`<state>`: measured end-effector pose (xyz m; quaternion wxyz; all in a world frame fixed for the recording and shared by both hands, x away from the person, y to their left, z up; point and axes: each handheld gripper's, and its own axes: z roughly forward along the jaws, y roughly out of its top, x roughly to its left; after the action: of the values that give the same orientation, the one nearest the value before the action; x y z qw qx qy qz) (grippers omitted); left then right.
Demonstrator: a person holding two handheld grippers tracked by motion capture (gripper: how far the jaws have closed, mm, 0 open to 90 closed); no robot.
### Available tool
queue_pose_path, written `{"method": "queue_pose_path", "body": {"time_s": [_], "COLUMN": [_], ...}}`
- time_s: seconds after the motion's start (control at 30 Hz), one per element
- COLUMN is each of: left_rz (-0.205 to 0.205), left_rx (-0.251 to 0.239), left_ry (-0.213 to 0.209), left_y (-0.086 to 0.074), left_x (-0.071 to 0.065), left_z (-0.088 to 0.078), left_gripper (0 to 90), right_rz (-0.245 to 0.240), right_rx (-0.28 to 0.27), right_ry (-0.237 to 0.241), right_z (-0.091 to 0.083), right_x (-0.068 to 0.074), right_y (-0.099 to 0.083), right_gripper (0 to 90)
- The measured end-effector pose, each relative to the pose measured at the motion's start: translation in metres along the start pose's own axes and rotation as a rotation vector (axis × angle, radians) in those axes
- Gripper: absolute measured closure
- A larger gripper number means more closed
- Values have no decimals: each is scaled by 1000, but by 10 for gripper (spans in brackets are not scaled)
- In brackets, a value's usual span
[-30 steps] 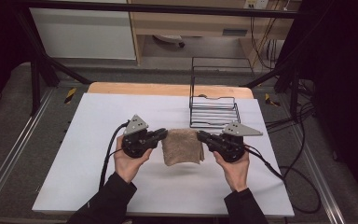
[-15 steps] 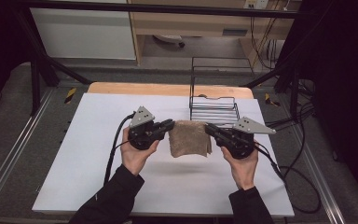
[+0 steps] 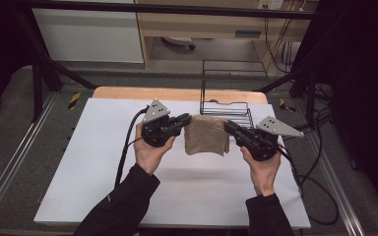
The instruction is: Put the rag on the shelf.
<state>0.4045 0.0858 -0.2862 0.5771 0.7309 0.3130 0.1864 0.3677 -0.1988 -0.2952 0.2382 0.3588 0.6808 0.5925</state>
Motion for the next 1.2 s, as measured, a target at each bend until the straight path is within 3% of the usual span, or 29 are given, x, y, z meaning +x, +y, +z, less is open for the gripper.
{"method": "queue_pose_path", "body": {"time_s": [0.5, 1.2], "left_rz": [31, 28], "left_rx": [-49, -125], "left_ry": [-3, -3], "left_y": [26, 55], "left_x": [-7, -8], "left_z": [14, 36], "left_gripper": [842, 843], "right_rz": [-35, -53], "right_rx": [-50, -126], "right_ry": [-60, -110], "right_z": [-10, -15], "right_x": [-10, -26], "right_y": [24, 51], "right_gripper": [862, 863]}}
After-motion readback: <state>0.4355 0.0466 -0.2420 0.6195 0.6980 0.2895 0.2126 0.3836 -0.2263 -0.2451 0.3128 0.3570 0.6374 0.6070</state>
